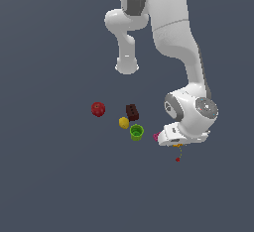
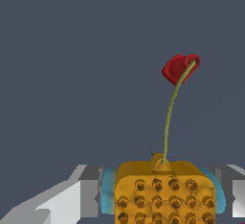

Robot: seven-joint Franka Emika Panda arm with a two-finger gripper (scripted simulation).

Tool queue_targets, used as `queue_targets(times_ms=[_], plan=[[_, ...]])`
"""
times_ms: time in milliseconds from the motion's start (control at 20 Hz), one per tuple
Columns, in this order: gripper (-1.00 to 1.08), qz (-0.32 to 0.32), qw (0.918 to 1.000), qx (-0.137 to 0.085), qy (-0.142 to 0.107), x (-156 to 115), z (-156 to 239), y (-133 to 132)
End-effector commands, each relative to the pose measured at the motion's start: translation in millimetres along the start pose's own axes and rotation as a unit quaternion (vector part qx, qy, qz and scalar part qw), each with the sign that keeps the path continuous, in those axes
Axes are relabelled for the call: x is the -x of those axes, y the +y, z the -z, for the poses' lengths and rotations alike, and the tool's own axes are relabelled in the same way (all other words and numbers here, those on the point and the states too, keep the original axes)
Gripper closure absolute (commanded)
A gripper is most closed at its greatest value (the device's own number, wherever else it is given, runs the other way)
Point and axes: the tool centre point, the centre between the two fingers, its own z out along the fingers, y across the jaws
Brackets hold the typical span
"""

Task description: Pick up a designated object from a clutter of objects.

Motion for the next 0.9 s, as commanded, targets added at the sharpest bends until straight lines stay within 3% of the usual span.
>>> queue_targets(times_ms=[0,450,850], plan=[[1.08,0.0,1.0,0.0,0.0,-0.5,-0.3,0.5],[1.08,0.0,1.0,0.0,0.0,3.6,13.3,7.1],[1.08,0.0,1.0,0.0,0.0,15.0,54.2,28.7]])
